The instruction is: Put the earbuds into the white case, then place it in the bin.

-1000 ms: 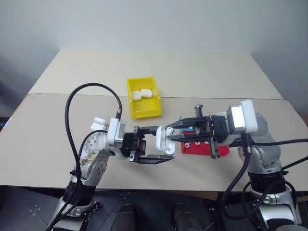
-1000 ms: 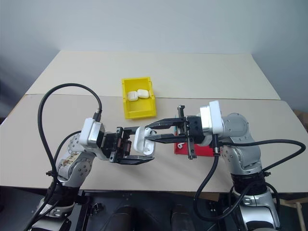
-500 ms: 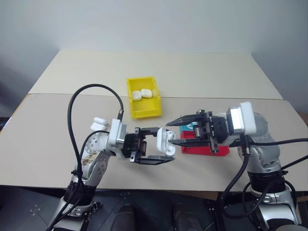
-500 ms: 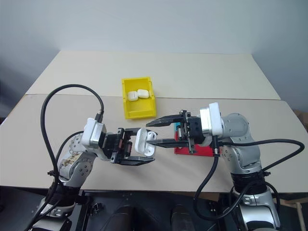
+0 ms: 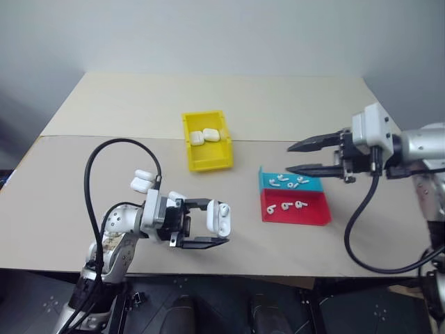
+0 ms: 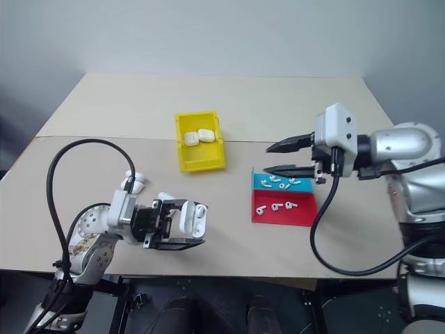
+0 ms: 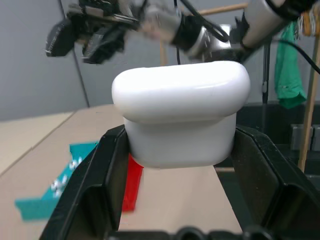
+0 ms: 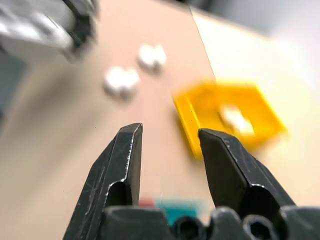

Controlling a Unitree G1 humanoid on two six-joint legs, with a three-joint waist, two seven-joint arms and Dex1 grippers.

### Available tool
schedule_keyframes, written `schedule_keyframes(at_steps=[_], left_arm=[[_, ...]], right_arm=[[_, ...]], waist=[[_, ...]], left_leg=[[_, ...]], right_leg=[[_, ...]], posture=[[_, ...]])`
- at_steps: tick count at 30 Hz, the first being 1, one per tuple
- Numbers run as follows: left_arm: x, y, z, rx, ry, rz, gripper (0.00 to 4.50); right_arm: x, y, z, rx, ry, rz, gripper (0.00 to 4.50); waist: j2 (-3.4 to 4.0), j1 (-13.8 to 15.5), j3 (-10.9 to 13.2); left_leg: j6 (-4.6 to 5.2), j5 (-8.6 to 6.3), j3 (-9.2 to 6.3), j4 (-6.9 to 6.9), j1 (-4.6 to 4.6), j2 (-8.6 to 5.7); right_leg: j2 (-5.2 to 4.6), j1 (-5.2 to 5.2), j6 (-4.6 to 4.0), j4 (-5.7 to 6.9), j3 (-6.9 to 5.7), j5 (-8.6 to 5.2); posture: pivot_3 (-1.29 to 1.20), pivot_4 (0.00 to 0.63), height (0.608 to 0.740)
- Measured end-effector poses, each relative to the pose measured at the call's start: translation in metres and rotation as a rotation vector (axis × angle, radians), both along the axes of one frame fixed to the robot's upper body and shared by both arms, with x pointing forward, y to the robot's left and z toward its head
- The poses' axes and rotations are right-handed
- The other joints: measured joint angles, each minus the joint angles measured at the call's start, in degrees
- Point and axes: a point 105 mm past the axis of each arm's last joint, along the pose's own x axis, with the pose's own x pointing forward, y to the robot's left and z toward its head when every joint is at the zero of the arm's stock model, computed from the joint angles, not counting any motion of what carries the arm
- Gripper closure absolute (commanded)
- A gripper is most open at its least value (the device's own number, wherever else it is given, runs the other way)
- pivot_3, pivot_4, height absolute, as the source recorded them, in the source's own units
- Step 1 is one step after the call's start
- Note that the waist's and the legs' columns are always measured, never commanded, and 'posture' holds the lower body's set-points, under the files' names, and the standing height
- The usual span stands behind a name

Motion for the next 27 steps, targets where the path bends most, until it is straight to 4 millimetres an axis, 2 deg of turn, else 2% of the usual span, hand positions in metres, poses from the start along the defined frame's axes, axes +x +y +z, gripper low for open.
schedule_keyframes(at_steps=[4,6,9,11,14,20,27], left_arm=[[-0.001,0.000,-0.003,-0.009,0.004,0.028,1.73],[-0.002,-0.001,-0.003,-0.019,-0.003,0.045,1.73],[-0.001,-0.005,-0.004,-0.017,0.014,0.089,1.73],[-0.003,-0.008,-0.003,-0.031,0.018,0.100,1.73],[-0.006,-0.011,-0.007,-0.037,0.034,0.110,1.73],[-0.005,-0.011,-0.008,-0.027,0.032,0.130,1.73],[-0.006,-0.013,-0.008,-0.028,0.031,0.131,1.73]], right_arm=[[0.032,-0.011,-0.017,-0.208,0.054,-0.074,2.29],[0.046,-0.009,-0.023,-0.271,0.074,-0.097,2.29],[0.076,0.001,-0.044,-0.349,0.139,-0.164,2.29],[0.086,0.001,-0.057,-0.402,0.159,-0.199,2.29],[0.094,-0.006,-0.069,-0.473,0.169,-0.231,2.29],[0.100,-0.024,-0.076,-0.565,0.155,-0.278,2.29],[0.101,-0.027,-0.083,-0.612,0.165,-0.270,2.29]], waist=[[0.02,-0.6,0.0],[0.02,-1.0,0.0],[0.01,-1.4,0.0],[0.02,-1.3,0.0],[0.08,-0.7,0.1],[0.11,-1.0,0.1],[0.22,-1.3,0.1]], left_leg=[[0.00,0.00,0.04,-0.02,0.00,0.00],[0.01,0.00,0.04,-0.03,0.00,0.00],[0.01,0.00,0.02,-0.04,-0.08,0.00],[0.00,0.00,0.02,-0.04,-0.09,-0.01],[0.00,0.00,0.02,-0.04,-0.13,-0.02],[0.00,0.00,0.03,-0.05,-0.08,-0.01],[0.00,0.00,0.03,-0.05,-0.06,-0.01]], right_leg=[[-0.01,-0.03,-0.01,0.02,0.04,0.01],[0.00,-0.06,-0.01,0.02,0.05,0.01],[-0.02,-0.10,-0.01,0.01,0.04,0.02],[-0.03,-0.12,-0.01,0.00,0.03,0.02],[-0.05,-0.15,-0.01,0.00,0.00,0.02],[-0.02,-0.14,-0.01,0.03,0.01,0.02],[-0.02,-0.14,-0.02,0.06,0.02,0.02]], posture=[[0.00,0.150,0.740],[0.00,0.150,0.740],[0.00,0.150,0.740],[0.00,0.150,0.740],[0.00,0.150,0.740],[0.00,0.150,0.740],[0.00,0.150,0.740]])
